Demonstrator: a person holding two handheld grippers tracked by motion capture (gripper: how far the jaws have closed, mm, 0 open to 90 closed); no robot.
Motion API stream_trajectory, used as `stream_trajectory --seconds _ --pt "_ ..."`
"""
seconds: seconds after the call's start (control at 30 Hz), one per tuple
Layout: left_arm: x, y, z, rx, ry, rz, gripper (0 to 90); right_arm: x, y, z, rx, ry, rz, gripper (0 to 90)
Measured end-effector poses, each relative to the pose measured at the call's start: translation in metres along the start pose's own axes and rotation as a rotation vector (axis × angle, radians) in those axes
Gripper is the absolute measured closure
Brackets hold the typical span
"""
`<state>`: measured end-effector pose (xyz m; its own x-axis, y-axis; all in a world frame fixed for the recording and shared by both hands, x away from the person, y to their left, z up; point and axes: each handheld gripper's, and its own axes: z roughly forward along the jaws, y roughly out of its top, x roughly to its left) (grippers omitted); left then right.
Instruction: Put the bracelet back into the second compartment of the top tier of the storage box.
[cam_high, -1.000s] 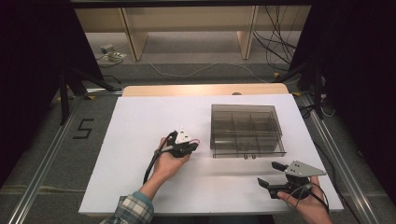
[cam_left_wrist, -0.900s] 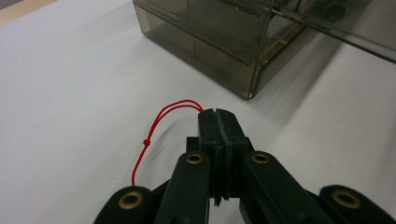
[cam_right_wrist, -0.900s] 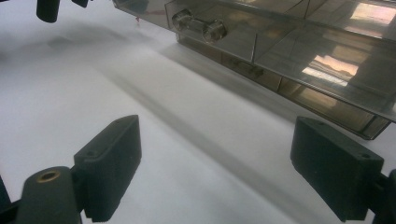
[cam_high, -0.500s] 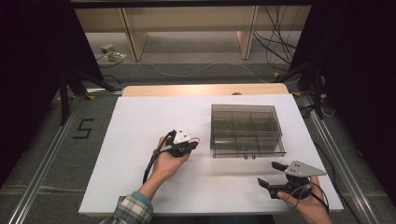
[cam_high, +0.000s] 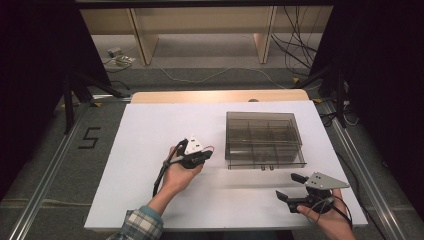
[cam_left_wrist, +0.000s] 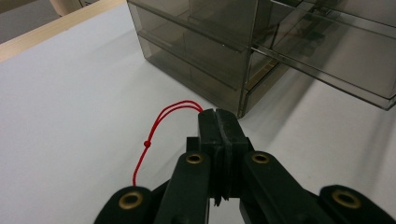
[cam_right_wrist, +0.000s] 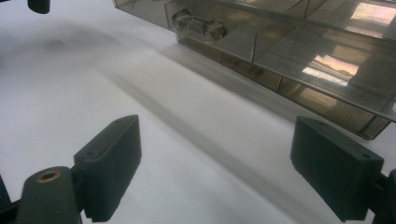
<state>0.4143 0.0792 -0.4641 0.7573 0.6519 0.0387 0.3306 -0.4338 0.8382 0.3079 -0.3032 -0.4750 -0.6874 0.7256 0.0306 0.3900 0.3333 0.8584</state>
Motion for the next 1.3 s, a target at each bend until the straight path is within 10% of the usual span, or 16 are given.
stream_trajectory --seconds 1.3 --pt "-0.021 0.03 -0.024 -0.08 -0.012 0.072 90.0 0.0 0.0 0.0 0.0 0.0 -0.002 17.2"
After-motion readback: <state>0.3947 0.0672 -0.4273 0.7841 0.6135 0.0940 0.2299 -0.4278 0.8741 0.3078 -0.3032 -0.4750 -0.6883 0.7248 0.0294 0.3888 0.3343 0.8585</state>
